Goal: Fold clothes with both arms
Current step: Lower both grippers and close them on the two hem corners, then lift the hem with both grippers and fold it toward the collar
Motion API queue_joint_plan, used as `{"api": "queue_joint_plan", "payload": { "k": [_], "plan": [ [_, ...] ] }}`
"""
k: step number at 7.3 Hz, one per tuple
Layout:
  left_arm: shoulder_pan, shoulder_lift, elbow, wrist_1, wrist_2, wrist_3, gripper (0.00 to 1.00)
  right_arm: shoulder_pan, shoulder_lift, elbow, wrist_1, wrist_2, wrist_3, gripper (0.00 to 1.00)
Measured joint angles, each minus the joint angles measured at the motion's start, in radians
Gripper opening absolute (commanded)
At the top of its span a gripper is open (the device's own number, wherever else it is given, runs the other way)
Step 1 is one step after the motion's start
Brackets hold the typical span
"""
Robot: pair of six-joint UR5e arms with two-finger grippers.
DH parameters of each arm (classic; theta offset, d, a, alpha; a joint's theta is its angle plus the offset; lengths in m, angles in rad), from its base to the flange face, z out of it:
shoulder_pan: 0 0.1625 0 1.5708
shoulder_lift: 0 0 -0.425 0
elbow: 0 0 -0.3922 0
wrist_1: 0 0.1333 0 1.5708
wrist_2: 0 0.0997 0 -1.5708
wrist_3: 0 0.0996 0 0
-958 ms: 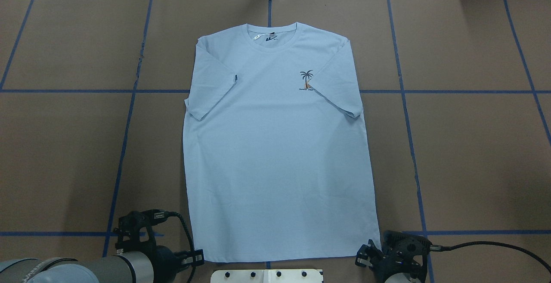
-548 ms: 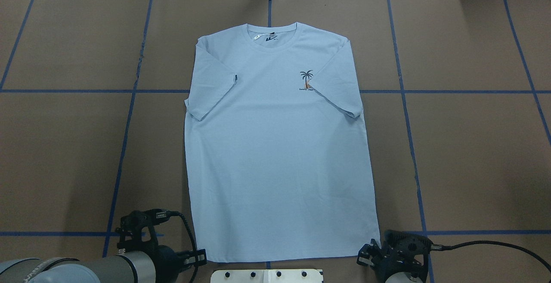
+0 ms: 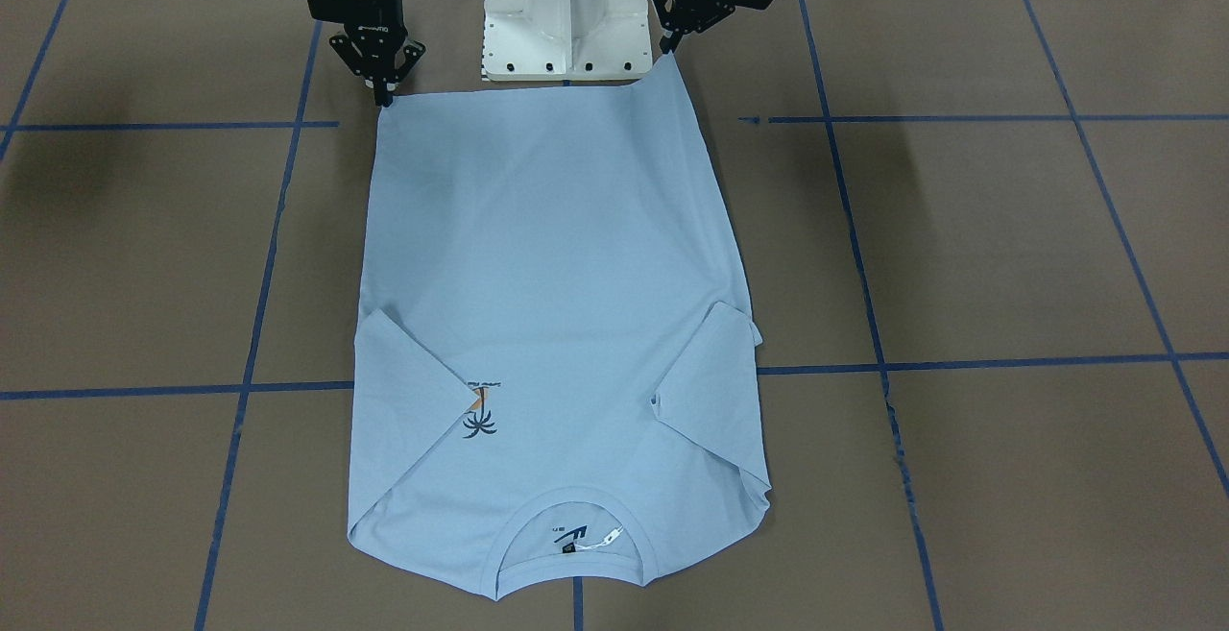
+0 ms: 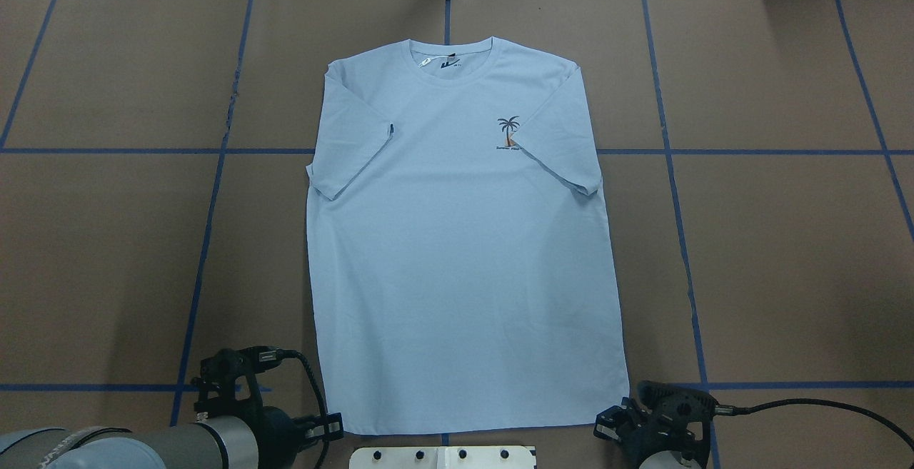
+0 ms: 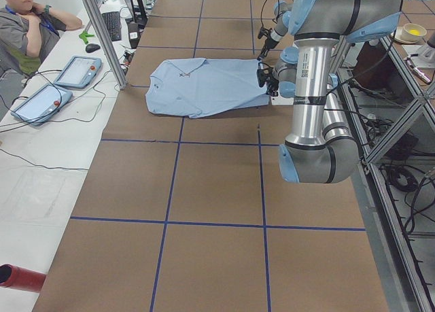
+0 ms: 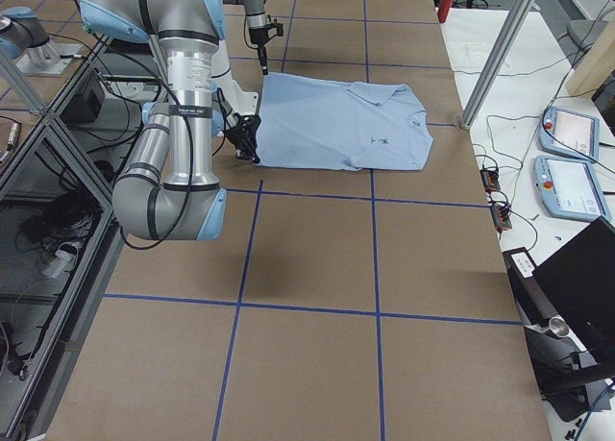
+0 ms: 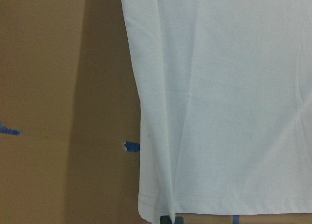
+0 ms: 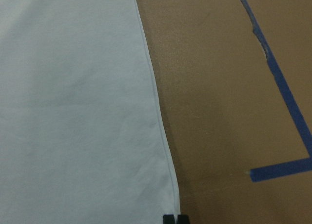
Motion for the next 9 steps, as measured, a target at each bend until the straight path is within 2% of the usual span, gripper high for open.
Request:
{"api": "queue_joint_plan", "payload": {
  "k": [3, 5, 6, 7, 8, 9],
  "plan": [
    [-0.001, 0.0, -0.005, 0.001, 0.001, 0.0, 0.0, 0.019, 0.003, 0.03, -0.051, 0.008, -0.001, 0.0],
    [-0.009, 0.007, -0.069, 0.012, -0.014, 0.006, 0.0, 0.062, 0.007, 0.199, -0.21, 0.086, -0.014, 0.0],
    [-0.032, 0.011, -0.136, 0.057, -0.061, 0.011, 0.0, 0.084, 0.017, 0.304, -0.293, 0.13, -0.038, 0.0],
    [-0.075, 0.006, -0.229, 0.157, -0.129, 0.016, 0.0, 0.116, 0.033, 0.396, -0.36, 0.18, -0.07, 0.0],
    [-0.116, -0.014, -0.331, 0.28, -0.194, 0.042, 0.0, 0.167, 0.065, 0.461, -0.412, 0.24, -0.118, 0.0],
    [-0.173, -0.076, -0.394, 0.401, -0.248, 0.105, 0.0, 0.245, 0.125, 0.489, -0.453, 0.312, -0.199, 0.0]
  ]
}}
